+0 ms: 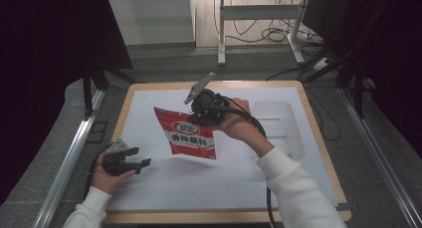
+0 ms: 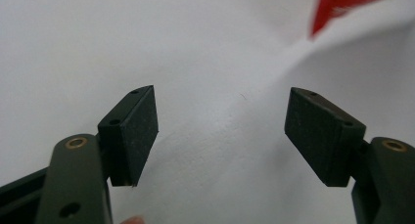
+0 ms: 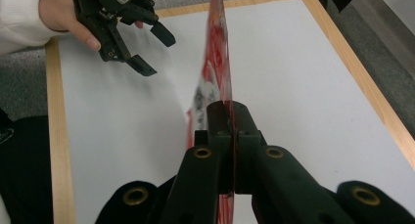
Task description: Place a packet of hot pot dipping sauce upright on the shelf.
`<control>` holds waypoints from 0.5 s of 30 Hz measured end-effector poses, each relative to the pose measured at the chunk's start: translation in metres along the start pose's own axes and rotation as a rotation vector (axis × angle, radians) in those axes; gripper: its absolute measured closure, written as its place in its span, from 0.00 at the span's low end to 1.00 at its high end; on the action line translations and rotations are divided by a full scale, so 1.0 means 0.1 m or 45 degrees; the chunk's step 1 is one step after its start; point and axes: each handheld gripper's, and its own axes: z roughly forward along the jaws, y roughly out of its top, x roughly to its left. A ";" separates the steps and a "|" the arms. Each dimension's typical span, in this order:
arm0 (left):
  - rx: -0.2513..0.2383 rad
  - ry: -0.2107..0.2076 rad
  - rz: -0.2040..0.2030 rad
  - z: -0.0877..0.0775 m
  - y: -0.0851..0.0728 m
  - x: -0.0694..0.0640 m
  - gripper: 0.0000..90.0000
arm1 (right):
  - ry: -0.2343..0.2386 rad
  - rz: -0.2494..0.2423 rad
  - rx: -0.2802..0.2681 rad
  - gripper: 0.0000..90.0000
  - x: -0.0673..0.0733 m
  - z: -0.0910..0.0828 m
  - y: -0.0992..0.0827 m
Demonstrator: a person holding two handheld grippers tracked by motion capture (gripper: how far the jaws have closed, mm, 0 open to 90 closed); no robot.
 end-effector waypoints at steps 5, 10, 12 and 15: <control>-0.001 0.000 0.001 0.00 0.00 -0.01 0.31 | -0.011 -0.010 0.017 0.99 -0.01 -0.08 -0.04; 0.001 -0.001 0.002 0.01 0.00 -0.01 0.31 | -0.031 0.009 0.013 0.99 -0.05 -0.19 -0.10; 0.006 -0.003 0.004 0.01 0.00 -0.01 0.31 | -0.047 0.017 0.012 0.99 -0.07 -0.25 -0.13; 0.009 -0.003 0.005 0.02 0.00 0.00 0.31 | -0.075 0.029 0.028 0.99 -0.12 -0.32 -0.18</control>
